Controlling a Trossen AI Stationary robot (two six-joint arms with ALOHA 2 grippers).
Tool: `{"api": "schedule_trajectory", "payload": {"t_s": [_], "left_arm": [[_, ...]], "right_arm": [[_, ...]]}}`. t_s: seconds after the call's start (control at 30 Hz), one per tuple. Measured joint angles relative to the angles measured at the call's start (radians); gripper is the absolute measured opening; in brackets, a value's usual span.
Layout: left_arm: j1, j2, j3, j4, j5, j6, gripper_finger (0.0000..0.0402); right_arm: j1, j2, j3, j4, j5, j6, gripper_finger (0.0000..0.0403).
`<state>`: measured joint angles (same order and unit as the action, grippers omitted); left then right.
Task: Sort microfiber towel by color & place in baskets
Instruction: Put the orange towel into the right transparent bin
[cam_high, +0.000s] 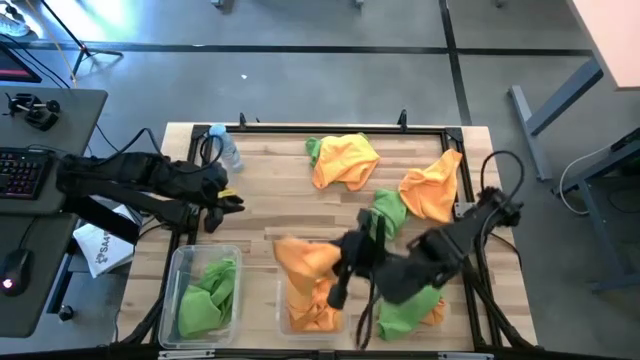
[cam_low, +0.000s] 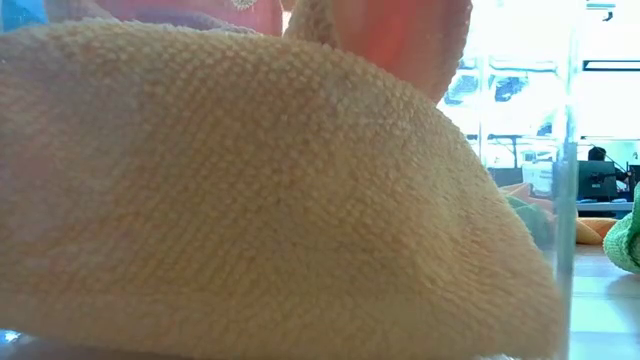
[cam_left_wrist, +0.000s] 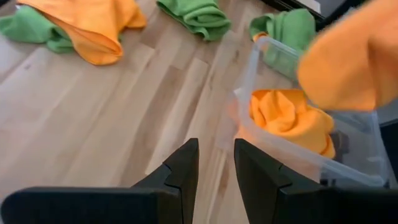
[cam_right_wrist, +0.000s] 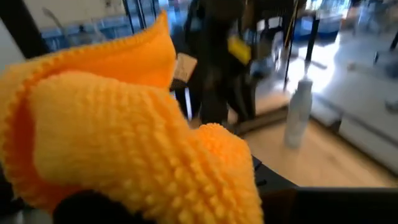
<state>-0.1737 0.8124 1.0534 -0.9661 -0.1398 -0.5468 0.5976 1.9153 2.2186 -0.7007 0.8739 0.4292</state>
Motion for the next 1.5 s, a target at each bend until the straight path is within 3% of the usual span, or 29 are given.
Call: {"api": "schedule_trajectory", "payload": {"t_s": [0.13, 0.27, 0.43, 0.5, 0.7, 1.0, 1.5], "left_arm": [[-0.039, 0.004, 0.0, 0.0, -0.003, -0.026, 0.009], [-0.067, 0.008, 0.0, 0.0, -0.022, -0.045, 0.009], [-0.082, 0.019, 0.0, 0.0, -0.054, -0.045, 0.009], [-0.084, 0.021, 0.0, 0.001, -0.054, -0.045, 0.009], [-0.084, 0.029, 0.0, 0.002, -0.047, -0.045, 0.009], [-0.084, 0.031, 0.0, 0.002, -0.043, -0.045, 0.009], [-0.084, 0.031, 0.0, 0.0, -0.042, -0.02, 0.009]], "right_arm": [[0.033, 0.061, 0.068, -0.224, -0.026, 0.209, 0.0], [0.031, 0.104, 0.065, -0.259, -0.067, 0.287, 0.0], [-0.007, 0.159, 0.029, -0.173, -0.122, 0.28, 0.0], [-0.026, 0.176, 0.026, -0.155, -0.192, 0.279, 0.0], [-0.069, 0.179, 0.025, -0.2, -0.35, 0.262, 0.0], [-0.106, 0.2, 0.025, -0.397, -0.399, 0.22, 0.0], [-0.139, 0.399, 0.025, -0.323, -0.701, 0.215, 0.0]]}}
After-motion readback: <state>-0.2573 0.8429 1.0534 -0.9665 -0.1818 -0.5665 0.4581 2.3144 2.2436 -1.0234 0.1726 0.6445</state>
